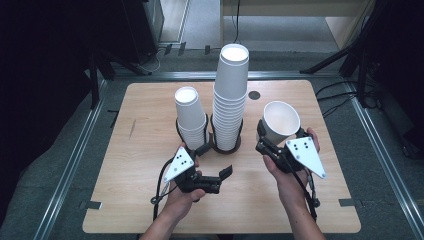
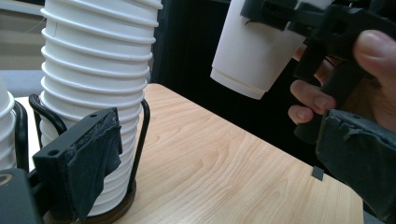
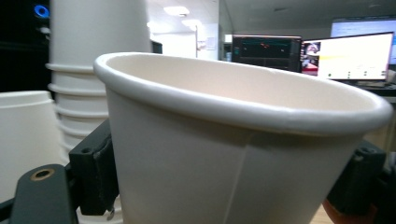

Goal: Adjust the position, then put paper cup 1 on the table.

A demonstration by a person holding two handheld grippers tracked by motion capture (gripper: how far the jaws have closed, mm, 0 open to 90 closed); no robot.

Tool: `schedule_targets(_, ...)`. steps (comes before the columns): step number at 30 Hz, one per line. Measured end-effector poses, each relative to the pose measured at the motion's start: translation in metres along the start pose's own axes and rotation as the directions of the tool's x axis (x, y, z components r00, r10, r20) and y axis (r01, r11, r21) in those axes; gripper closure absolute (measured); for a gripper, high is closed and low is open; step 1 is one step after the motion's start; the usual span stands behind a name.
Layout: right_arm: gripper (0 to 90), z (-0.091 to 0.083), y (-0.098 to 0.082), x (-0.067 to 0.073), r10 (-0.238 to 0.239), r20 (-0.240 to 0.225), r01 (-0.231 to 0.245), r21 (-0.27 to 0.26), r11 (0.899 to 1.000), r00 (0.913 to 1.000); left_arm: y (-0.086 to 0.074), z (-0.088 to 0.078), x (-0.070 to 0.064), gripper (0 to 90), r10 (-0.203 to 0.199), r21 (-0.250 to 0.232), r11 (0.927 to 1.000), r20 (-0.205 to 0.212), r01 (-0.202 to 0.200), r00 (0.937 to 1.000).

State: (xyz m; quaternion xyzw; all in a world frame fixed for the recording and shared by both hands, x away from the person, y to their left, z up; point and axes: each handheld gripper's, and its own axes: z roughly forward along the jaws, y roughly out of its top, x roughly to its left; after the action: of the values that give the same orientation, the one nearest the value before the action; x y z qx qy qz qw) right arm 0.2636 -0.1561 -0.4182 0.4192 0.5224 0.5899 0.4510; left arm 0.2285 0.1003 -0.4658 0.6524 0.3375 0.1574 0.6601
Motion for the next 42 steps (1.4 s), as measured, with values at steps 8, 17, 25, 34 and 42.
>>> schedule_targets(8,14.7,0.019,-0.009,-0.018,-0.045,0.046,0.044,0.033,0.999,0.9979,0.0,-0.001,0.003,0.6,-0.008,0.006,0.9999,-0.007,0.008,0.9999)
schedule_targets(17,14.0,0.042,-0.022,-0.033,-0.052,0.04,0.05,0.06,0.997,0.9978,0.0,-0.003,0.004,0.6,-0.011,0.002,0.9999,-0.009,0.011,0.9999)
schedule_targets(25,14.4,0.059,-0.036,-0.044,-0.045,0.044,0.042,0.066,0.997,0.998,0.0,-0.003,0.007,0.6,-0.015,0.005,0.9999,-0.016,0.015,0.9998)
schedule_targets(34,14.3,0.083,-0.061,-0.048,-0.074,0.031,0.071,0.094,0.993,0.9968,0.0,-0.003,0.007,0.6,-0.012,0.003,0.9999,-0.028,0.012,0.9995)
schedule_targets(42,13.9,0.103,-0.081,-0.054,-0.09,0.052,0.082,0.141,0.987,0.9946,0.001,-0.005,0.008,0.6,-0.014,0.0,0.9999,-0.033,0.014,0.9994)
